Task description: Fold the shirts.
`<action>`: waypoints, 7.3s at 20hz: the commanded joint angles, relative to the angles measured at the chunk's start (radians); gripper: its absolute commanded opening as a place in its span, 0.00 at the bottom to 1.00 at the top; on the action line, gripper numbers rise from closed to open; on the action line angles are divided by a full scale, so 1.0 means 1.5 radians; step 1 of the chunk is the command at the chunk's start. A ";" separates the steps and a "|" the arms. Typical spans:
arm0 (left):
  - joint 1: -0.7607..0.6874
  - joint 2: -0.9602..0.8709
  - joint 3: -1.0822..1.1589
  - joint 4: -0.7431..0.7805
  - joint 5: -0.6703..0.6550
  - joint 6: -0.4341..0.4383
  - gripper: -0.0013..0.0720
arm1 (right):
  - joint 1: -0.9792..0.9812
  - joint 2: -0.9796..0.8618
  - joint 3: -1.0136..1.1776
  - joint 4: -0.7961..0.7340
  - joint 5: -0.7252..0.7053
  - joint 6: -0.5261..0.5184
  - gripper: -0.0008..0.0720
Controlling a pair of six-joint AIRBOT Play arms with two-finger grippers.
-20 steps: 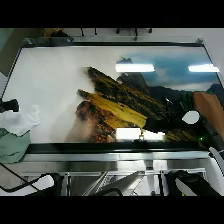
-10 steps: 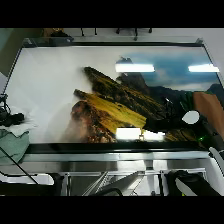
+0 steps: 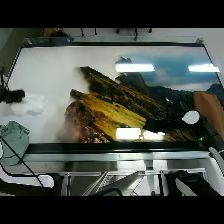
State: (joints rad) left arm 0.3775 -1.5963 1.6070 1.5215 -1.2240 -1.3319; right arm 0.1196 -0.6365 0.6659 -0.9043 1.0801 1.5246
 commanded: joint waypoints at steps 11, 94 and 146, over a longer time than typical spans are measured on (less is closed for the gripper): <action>-0.594 0.037 -0.070 -0.229 0.003 -0.075 0.04 | 0.001 0.000 0.000 0.000 0.000 0.000 0.03; -0.253 -0.152 -0.007 -0.371 -0.110 0.050 0.85 | -0.131 -0.504 0.425 0.274 -0.004 -0.443 0.75; -0.025 0.038 -0.278 -0.244 -0.032 0.064 0.04 | -0.053 -0.505 0.243 0.558 -0.369 -0.613 0.51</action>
State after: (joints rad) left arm 0.3382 -1.5391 1.1900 1.1591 -1.2816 -1.2514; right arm 0.0219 -1.3380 0.9840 -0.1215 0.5907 0.6350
